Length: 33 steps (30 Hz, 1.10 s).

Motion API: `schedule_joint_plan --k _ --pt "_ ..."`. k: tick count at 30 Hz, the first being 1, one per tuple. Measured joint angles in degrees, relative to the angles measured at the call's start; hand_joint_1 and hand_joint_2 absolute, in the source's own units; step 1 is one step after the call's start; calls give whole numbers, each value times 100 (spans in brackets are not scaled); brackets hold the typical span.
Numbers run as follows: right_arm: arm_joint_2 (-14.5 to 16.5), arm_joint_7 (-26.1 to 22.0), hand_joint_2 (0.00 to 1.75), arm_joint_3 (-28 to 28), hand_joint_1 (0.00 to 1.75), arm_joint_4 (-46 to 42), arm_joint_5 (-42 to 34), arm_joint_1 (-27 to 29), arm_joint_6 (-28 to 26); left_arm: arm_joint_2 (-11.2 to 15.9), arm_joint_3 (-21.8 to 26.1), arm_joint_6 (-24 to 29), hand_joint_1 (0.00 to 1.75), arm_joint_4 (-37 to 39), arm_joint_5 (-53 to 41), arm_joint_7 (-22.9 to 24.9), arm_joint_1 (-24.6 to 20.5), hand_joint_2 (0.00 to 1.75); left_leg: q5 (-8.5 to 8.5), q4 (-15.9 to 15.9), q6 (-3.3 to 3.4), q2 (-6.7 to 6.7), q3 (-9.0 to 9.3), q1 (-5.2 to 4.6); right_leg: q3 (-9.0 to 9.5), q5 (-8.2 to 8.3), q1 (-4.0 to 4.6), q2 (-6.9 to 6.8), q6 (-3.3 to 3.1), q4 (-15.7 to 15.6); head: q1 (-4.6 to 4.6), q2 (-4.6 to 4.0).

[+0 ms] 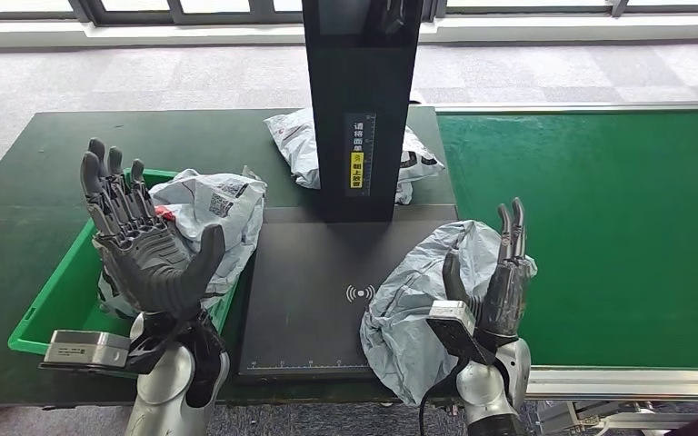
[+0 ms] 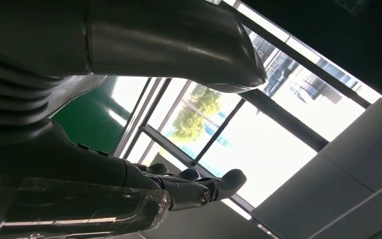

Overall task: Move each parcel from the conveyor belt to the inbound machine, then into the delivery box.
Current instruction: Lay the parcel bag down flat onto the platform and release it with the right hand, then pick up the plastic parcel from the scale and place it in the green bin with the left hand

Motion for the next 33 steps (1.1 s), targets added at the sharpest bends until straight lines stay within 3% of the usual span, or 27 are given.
schedule_joint_plan --k 7,11,14,17,21,24,33 --pt "0 0 0 0 0 -1 0 0 5 0 -3 1 0 30 -32 0 -4 175 0 0 0 0 0 0 0 0 0 0 0 0 0 0" --pt "0 1 175 0 0 0 0 0 1 -1 -3 -6 0 41 -45 3 -6 175 0 2 0 1 2 0 -3 1 0 0 0 -1 0 0" --pt "33 0 175 -152 0 -480 154 86 -243 -3 -95 -487 0 234 -321 282 -67 175 4 7 6 -14 -4 -8 -18 -1 -8 -14 6 -3 -1 0" --pt "136 -7 175 -732 0 -1911 399 115 -646 -14 -455 -1271 0 1131 -729 792 -348 175 8 8 15 -48 -16 -15 -19 -6 -16 -47 18 -5 0 0" --pt "175 -3 175 -1308 0 -3166 508 121 -711 -124 -1103 -1051 0 2941 -341 782 -1058 175 0 11 23 -16 -19 -20 -15 12 -22 -12 29 -6 2 0" --pt "175 4 175 -1499 0 -3681 529 165 -701 -227 -1416 -990 0 3764 -261 753 -1408 175 -2 13 26 6 -17 -22 -19 17 -23 7 34 -7 2 0" --pt "175 8 175 -1724 0 -4228 534 214 -701 -384 -1695 -958 0 4694 -239 732 -1771 175 -1 10 25 8 -17 -19 -23 15 -19 7 31 -4 2 0"
